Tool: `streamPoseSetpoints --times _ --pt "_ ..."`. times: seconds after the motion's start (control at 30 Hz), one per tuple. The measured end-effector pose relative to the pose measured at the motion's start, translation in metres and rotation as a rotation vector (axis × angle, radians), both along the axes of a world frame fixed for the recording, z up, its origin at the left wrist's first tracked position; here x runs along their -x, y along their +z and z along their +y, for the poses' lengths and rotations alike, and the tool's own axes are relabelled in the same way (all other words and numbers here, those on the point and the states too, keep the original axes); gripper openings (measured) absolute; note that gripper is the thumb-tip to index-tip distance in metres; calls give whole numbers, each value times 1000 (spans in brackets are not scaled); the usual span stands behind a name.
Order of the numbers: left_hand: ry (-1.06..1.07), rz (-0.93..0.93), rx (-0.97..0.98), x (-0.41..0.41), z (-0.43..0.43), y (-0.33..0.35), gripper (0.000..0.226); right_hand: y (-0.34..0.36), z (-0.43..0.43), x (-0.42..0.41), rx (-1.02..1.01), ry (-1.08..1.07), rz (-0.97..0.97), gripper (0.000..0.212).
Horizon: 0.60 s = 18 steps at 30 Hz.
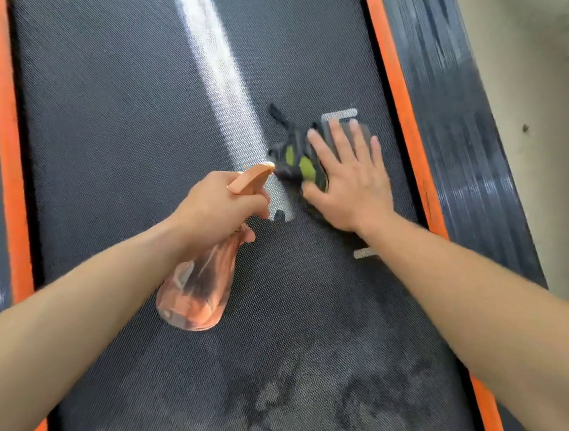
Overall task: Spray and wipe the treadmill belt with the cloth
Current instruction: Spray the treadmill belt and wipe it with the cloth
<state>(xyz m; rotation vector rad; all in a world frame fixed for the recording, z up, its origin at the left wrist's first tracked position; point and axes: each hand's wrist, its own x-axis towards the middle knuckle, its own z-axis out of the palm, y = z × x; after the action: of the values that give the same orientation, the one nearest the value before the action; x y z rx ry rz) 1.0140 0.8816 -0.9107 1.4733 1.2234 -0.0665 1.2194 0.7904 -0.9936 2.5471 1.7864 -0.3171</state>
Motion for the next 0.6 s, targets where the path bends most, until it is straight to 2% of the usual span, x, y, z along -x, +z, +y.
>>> streamPoseSetpoints --times 0.1,0.17,0.3,0.43,0.53,0.6 --pt "1 -15 36 -1 -6 0 10 5 50 -26 33 -94 5 85" --pt "-6 -27 57 -3 -7 3 12 5 46 -24 23 -120 17 83" --pt "-38 -44 69 -9 -13 10 11 3 -49 18 -1 -133 29 84" --pt "-54 -67 84 -17 -15 13 10 6 -128 35 83 -1 54 87" --pt "-28 -85 58 -18 -14 12 14 6 -100 9 89 76 70 88" --pt "-5 -78 31 -16 -14 12 17 5 -52 -10 72 30 55 88"
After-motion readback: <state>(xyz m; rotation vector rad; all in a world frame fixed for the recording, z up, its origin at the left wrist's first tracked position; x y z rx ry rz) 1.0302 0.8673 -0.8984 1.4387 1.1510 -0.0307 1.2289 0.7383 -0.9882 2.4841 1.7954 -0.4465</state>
